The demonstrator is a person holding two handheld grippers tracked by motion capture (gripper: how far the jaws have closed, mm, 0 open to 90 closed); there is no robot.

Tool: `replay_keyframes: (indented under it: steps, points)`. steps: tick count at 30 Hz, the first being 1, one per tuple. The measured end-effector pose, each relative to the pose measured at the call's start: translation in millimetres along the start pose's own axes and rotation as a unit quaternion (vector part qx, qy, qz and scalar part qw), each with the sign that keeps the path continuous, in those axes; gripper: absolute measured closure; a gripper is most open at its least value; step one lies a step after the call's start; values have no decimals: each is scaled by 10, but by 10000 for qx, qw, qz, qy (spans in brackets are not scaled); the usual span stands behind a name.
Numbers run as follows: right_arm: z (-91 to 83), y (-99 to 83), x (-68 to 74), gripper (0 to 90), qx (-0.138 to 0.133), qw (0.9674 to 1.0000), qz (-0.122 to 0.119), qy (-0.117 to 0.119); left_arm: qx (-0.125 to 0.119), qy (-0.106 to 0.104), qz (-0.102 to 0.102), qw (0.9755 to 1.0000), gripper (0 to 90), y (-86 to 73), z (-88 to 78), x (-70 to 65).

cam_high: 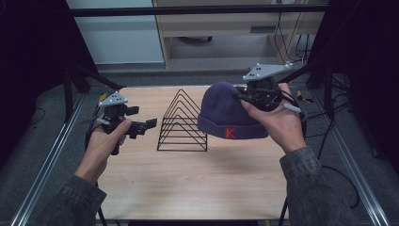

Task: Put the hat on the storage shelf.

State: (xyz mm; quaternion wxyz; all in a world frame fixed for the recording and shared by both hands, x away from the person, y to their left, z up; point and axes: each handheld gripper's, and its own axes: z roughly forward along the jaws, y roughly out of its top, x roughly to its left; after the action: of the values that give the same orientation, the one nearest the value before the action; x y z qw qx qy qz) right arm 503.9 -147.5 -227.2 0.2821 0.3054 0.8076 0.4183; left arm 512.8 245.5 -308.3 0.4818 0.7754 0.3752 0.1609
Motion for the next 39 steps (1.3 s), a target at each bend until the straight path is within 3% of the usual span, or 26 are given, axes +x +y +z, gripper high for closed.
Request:
replay_keyframes:
  steps: [8,22,31,39]
  points:
    - [89,228,-5,787,-67,10000,-35,5,-8,-18,214,9998,56,133,51,-29]
    - [244,576,-40,787,-258,9997,-22,-37,-209,-86,190,9996,72,321,146,38]
    - [308,744,31,786,-413,9991,26,30,-270,-192,250,9991,74,408,210,-1]
    - [364,855,134,787,-493,9986,0,175,-109,-203,466,9986,72,391,327,-30]
